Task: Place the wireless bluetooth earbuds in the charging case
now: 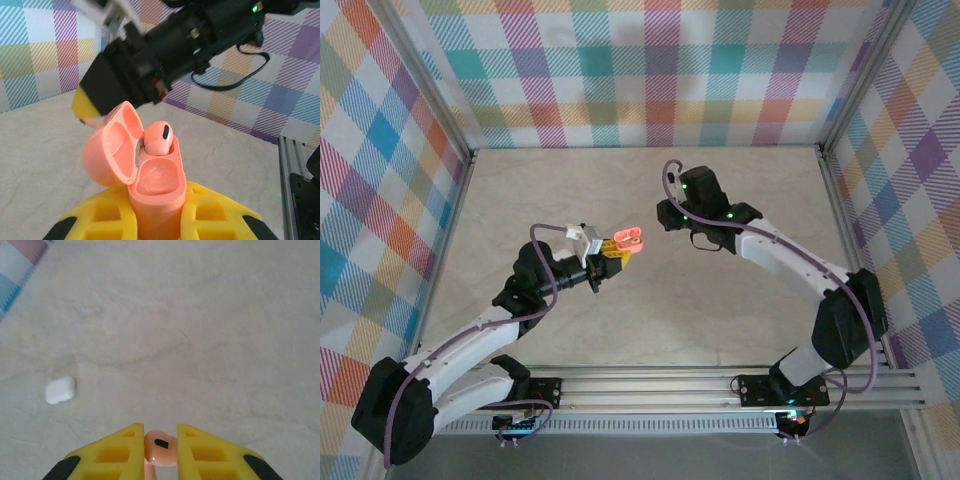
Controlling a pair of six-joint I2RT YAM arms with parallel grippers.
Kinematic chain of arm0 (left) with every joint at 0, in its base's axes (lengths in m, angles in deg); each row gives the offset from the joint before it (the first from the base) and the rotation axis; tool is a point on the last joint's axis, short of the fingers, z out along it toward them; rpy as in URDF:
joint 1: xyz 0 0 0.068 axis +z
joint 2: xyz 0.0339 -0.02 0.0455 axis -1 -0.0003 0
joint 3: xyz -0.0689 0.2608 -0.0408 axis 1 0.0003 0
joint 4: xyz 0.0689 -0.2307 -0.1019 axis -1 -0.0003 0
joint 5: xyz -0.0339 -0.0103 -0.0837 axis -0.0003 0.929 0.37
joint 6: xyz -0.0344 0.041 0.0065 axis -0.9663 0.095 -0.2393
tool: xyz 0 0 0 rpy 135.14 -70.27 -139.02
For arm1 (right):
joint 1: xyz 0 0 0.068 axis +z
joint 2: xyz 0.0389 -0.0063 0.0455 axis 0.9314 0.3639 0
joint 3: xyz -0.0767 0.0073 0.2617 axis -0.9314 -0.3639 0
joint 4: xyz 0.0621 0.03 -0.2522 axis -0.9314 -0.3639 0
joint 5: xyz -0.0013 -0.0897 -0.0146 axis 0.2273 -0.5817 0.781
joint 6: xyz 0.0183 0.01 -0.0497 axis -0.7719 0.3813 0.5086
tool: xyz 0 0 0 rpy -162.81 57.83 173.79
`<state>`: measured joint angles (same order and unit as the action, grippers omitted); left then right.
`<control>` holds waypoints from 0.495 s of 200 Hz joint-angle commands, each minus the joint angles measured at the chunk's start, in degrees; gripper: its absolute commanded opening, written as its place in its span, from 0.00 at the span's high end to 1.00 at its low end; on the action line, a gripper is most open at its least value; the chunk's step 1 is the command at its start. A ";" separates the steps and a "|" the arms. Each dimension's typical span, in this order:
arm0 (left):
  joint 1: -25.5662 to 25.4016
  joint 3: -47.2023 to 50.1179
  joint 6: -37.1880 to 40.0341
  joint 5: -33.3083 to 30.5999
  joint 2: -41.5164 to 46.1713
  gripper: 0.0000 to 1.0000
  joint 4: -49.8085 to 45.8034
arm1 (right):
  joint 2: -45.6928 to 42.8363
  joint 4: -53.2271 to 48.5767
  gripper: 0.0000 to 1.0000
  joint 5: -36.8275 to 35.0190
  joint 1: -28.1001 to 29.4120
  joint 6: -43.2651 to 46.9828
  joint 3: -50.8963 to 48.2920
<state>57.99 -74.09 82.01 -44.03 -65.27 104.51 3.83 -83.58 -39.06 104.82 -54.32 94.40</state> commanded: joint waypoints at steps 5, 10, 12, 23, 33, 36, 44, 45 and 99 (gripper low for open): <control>-0.62 -1.37 -0.81 0.83 -0.09 1.00 3.55 | -3.98 4.24 0.83 1.72 0.14 1.36 -1.71; -0.70 -1.30 -0.83 0.56 -0.05 1.00 3.64 | -4.54 4.58 0.82 1.90 0.20 1.31 -1.87; -0.71 -1.23 -0.89 0.45 -0.05 1.00 3.69 | -4.76 4.75 0.82 1.92 0.22 1.25 -1.90; -0.75 -1.13 -1.06 -0.22 -0.27 1.00 4.19 | -5.86 5.41 0.81 1.97 0.36 0.82 -2.18; -0.80 -1.15 -1.38 -1.13 -0.62 1.00 4.59 | -6.73 6.13 0.81 2.18 0.49 0.45 -2.43; -0.80 -1.13 -1.47 -1.55 -0.72 1.00 4.68 | -7.00 6.42 0.81 2.26 0.55 0.37 -2.40; -0.79 -1.25 -1.82 -2.87 -1.12 1.00 4.74 | -7.53 6.89 0.81 2.45 0.71 0.18 -2.40; -0.80 -1.23 -1.94 -3.07 -1.20 1.00 4.76 | -7.57 6.89 0.81 2.45 0.73 0.18 -2.42; -0.76 -1.89 -4.80 -6.98 -3.61 1.00 7.22 | -10.20 8.24 0.82 2.90 2.64 0.26 -1.61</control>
<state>57.73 -74.09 79.36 -49.16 -68.24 107.59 -3.93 -78.29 -37.14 106.37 -54.03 92.37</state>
